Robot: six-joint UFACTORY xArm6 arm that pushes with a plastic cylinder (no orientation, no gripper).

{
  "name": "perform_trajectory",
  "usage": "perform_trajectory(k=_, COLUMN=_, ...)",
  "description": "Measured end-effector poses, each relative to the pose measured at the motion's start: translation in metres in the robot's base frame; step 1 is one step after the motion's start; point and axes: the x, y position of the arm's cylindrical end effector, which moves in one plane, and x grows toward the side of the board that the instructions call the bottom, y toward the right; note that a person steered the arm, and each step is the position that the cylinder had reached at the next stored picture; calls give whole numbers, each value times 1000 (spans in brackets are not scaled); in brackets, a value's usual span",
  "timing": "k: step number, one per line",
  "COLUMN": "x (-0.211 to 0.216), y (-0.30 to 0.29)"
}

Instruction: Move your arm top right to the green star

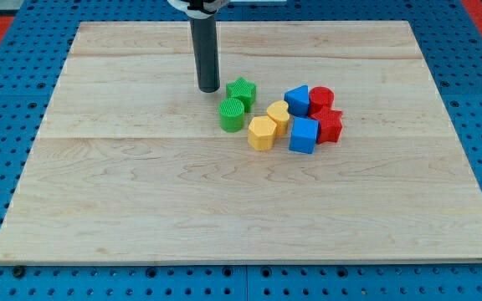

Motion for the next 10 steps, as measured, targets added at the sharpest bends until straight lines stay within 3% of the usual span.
perform_trajectory(k=7, x=-7, y=0)
perform_trajectory(k=10, x=-45, y=9)
